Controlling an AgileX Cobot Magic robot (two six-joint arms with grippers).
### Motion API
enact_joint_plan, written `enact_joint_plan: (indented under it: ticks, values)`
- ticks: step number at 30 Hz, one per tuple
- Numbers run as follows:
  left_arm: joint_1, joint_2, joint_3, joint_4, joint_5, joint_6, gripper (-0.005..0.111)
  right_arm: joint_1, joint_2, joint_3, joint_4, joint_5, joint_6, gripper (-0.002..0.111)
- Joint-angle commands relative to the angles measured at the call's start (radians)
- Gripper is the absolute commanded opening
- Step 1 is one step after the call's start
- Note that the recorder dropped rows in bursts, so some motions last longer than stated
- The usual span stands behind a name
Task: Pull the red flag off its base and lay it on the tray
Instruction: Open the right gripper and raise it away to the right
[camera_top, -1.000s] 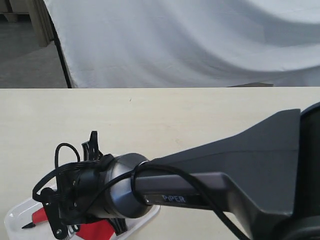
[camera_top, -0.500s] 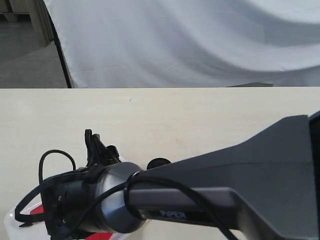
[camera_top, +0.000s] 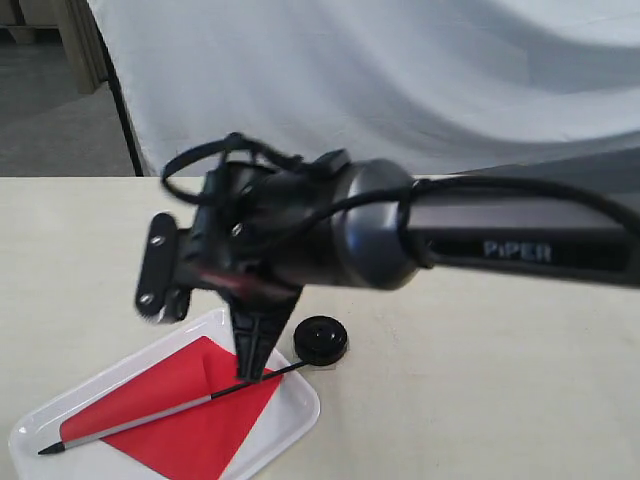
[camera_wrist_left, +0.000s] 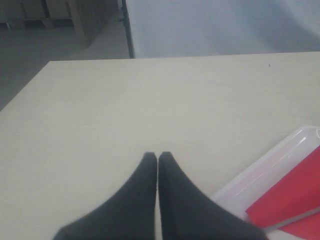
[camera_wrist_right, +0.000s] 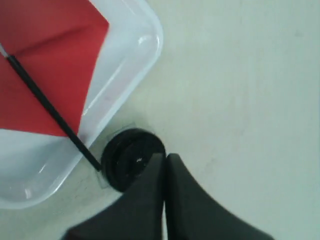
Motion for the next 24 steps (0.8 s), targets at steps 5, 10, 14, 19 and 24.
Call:
enact_joint_plan:
  ticks: [5,10,14,19,24]
  values:
    - [0.000,-0.001,0.002,-0.007,0.006,-0.003,0.001,-0.358,-0.036,0.013,0.463,0.160,-0.047,0.000]
    - [0.000,-0.001,0.002,-0.007,0.006,-0.003,0.001,-0.560,-0.142,0.116,0.625,0.160,-0.036,0.000]
    - [0.000,-0.001,0.002,-0.007,0.006,-0.003,0.001,-0.732,-0.269,0.247,0.645,0.134,-0.001,0.000]
    - [0.000,-0.001,0.002,-0.007,0.006,-0.003,0.001,-0.915,-0.494,0.425,0.645,0.041,0.008,0.000]
    - [0.000,-0.001,0.002,0.009,0.006,-0.003,0.001,-1.051,-0.745,0.570,0.643,-0.090,-0.006,0.000]
